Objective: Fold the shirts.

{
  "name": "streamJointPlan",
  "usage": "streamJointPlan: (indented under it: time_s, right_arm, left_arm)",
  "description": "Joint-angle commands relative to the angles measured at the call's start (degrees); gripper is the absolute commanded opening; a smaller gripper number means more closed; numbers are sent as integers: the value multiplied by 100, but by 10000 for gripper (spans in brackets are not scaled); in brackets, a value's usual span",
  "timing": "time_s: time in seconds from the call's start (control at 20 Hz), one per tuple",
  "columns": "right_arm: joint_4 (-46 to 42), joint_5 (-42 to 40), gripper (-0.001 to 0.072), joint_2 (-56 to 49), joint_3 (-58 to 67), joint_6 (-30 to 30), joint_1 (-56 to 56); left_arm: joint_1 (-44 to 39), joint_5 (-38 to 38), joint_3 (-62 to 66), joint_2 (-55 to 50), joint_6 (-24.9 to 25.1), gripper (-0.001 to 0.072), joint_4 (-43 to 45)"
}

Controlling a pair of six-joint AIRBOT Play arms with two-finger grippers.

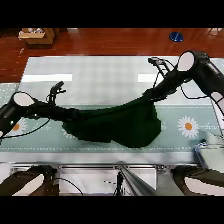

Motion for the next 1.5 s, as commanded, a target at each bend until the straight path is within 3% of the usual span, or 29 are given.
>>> streamJointPlan:
  time_s: [0.0,0.1,0.15,0.25,0.35,0.5,0.7,1.05,1.1,1.15,1.2,1.45]
  right_arm:
    - [-367,-205,27,-94,-20,-7,7]
    - [-710,-157,27,-94,-20,-7,7]
    - [-800,-153,27,-94,-20,-7,7]
    - [-848,-160,27,-94,-20,-7,7]
    - [-846,-184,27,-94,-20,-7,7]
    - [-822,-225,26,-94,-20,-4,9]
    - [-603,-240,27,-94,-20,-4,9]
    - [-522,-238,27,-94,-20,-2,9]
    - [-522,-234,27,-94,-20,0,9]
    - [-525,-232,27,-94,-20,-2,9]
    - [-529,-216,27,-90,-17,-2,7]
    - [-553,-142,27,289,199,-7,7]
  left_arm:
    - [258,-310,221,-216,385,290,55]
    - [791,-1082,649,-205,328,291,883]
    - [1145,-1405,824,-184,199,345,1368]
    - [1893,-1825,887,-120,0,630,1703]
    - [2533,-2033,634,-114,15,641,1515]
    - [2743,-1703,26,-127,273,640,1187]
    - [2470,-918,-299,-313,686,640,354]
    - [1493,-195,-291,-1246,682,638,61]
    - [1432,-212,-286,-1379,680,494,61]
    - [1427,-339,-247,-1469,664,118,28]
    - [1462,-542,-162,-1473,695,39,-70]
    - [2011,-1668,1220,-643,796,34,-968]
